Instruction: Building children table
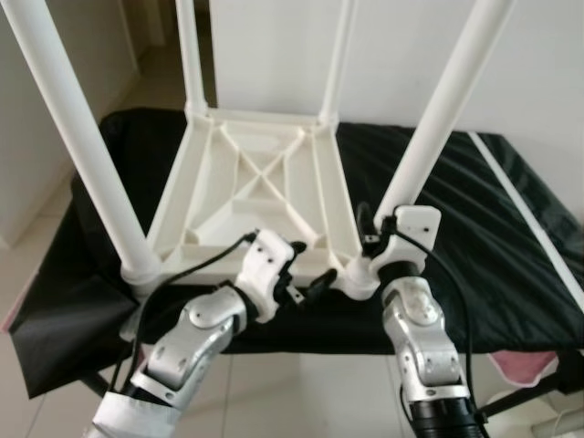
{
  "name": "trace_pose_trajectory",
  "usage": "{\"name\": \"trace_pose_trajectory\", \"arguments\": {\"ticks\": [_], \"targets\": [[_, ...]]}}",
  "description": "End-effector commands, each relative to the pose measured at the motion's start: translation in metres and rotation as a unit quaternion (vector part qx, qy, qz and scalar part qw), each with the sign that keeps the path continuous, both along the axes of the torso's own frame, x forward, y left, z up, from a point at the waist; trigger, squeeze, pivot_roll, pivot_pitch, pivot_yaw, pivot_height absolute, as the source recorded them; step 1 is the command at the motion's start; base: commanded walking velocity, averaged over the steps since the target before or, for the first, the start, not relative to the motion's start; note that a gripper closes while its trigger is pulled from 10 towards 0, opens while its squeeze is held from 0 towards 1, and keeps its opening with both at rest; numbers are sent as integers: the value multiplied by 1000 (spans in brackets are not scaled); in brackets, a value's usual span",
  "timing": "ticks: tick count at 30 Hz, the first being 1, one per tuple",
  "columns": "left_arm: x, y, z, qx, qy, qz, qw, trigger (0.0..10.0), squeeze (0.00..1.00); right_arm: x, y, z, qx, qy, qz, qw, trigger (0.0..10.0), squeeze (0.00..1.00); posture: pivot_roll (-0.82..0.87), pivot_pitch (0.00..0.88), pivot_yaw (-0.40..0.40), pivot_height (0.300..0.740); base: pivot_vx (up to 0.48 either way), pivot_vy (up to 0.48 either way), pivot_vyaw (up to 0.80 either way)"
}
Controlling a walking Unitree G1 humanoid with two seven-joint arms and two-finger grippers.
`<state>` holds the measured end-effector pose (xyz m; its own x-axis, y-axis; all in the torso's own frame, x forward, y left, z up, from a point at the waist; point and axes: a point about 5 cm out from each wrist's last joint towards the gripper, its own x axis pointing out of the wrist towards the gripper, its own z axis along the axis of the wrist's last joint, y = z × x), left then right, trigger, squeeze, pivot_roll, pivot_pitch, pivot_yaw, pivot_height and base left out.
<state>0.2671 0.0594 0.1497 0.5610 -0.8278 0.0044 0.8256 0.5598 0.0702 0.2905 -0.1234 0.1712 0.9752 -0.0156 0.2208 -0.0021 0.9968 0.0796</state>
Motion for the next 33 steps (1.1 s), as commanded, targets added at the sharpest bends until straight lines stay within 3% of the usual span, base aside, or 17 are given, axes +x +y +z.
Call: {"name": "trace_pose_trajectory", "arguments": {"ticks": [1,8,13,17,20,22,24,27,31,33], "targets": [[-8,-5,0,6,-1,-62,998,10000,0,0,-1,3,7,-1,-8,1000,10000,0,14,0,-73,740,0,0,0],[-9,-3,-3,9,3,-60,998,10000,0,0,0,4,13,4,-7,1000,10000,0,17,0,-77,740,0,0,0],[-11,-1,-5,12,7,-58,998,10000,0,1,0,-1,77,30,1,997,10000,0,19,0,-76,740,0,0,0],[-12,-1,-5,5,13,-60,998,10000,0,2,0,-3,101,41,3,994,10000,0,20,0,-76,740,0,0,0],[-24,3,-10,-36,75,-97,992,10000,0,3,0,-10,199,70,19,977,10000,0,20,0,-74,740,0,0,0],[-32,7,-15,-42,106,-122,986,10000,0,4,0,-12,236,79,24,968,10000,0,18,0,-75,740,0,0,0],[-35,9,-16,-43,115,-130,984,10000,0,4,-1,-13,247,81,24,965,10000,0,18,0,-75,740,0,0,0],[-37,18,-19,-31,120,-133,983,10000,0,5,-5,-17,309,96,24,946,10000,0,26,0,-76,740,0,0,0],[-38,25,-22,-18,121,-126,984,10000,0,6,-7,-20,334,101,28,937,10000,0,27,0,-74,740,0,0,0],[-29,35,-25,-6,120,-85,989,10000,0,6,-9,-22,366,106,34,924,10000,0,30,0,-72,740,0,0,0]]}}
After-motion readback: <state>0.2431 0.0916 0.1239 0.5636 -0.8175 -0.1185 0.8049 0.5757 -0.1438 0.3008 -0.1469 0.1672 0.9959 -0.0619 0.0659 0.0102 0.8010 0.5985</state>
